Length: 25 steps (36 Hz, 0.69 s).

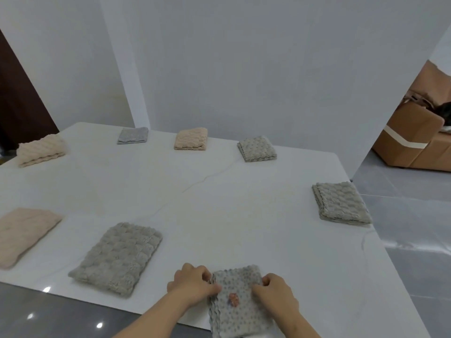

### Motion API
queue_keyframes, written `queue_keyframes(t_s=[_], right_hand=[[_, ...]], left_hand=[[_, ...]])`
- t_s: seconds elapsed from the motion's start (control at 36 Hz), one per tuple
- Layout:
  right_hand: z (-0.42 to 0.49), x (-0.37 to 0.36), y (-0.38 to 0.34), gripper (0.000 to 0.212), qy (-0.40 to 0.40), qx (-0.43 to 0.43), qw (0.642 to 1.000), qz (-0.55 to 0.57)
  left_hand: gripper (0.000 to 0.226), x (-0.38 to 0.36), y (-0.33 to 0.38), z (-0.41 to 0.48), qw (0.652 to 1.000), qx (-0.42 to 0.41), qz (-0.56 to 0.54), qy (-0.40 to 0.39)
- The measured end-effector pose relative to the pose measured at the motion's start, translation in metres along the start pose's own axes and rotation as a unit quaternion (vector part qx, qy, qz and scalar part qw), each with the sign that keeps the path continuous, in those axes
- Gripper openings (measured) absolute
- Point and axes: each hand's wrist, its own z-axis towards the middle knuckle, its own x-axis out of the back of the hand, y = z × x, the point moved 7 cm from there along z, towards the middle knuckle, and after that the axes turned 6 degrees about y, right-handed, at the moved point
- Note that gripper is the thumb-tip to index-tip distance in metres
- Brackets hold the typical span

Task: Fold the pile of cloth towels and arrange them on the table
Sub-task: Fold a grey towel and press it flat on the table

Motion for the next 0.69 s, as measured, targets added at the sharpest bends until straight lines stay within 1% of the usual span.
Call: queue_keyframes(t_s=[0.08,0.17,0.22,0.31,0.39,0.5,0.64,0.69], right_hand=[[0.002,-0.002,0.0,0.028,0.002,-0.004,1.0,0.025],[0.008,-0.007,-0.001,0.024,-0.002,-0.004,0.999,0.042],[0.011,-0.01,-0.004,0.023,-0.009,-0.004,0.999,0.052],[0.014,-0.012,-0.007,0.02,-0.013,-0.001,0.997,0.07],[0.02,-0.012,-0.008,0.016,-0.012,0.004,0.996,0.083],[0.027,-0.009,-0.012,0.013,-0.007,0.016,0.995,0.097],[0.031,-0.007,-0.014,0.017,0.004,0.027,0.995,0.094],[0.03,-0.009,-0.013,0.018,0.006,0.025,0.996,0.086]], left_hand=[[0.02,0.003,-0.003,0.003,0.998,0.02,-0.042,0.029],[0.013,0.005,-0.01,0.011,0.988,0.039,-0.143,0.049],[0.012,0.008,-0.012,0.017,0.977,0.033,-0.204,0.058],[0.011,0.015,-0.01,0.023,0.969,0.015,-0.239,0.064],[0.009,0.018,-0.009,0.029,0.973,0.003,-0.224,0.052],[0.022,0.02,-0.005,0.028,0.986,-0.021,-0.164,0.033],[0.037,0.017,-0.006,0.033,0.993,-0.035,-0.111,0.021],[0.036,0.016,-0.007,0.035,0.993,-0.032,-0.111,0.027]])
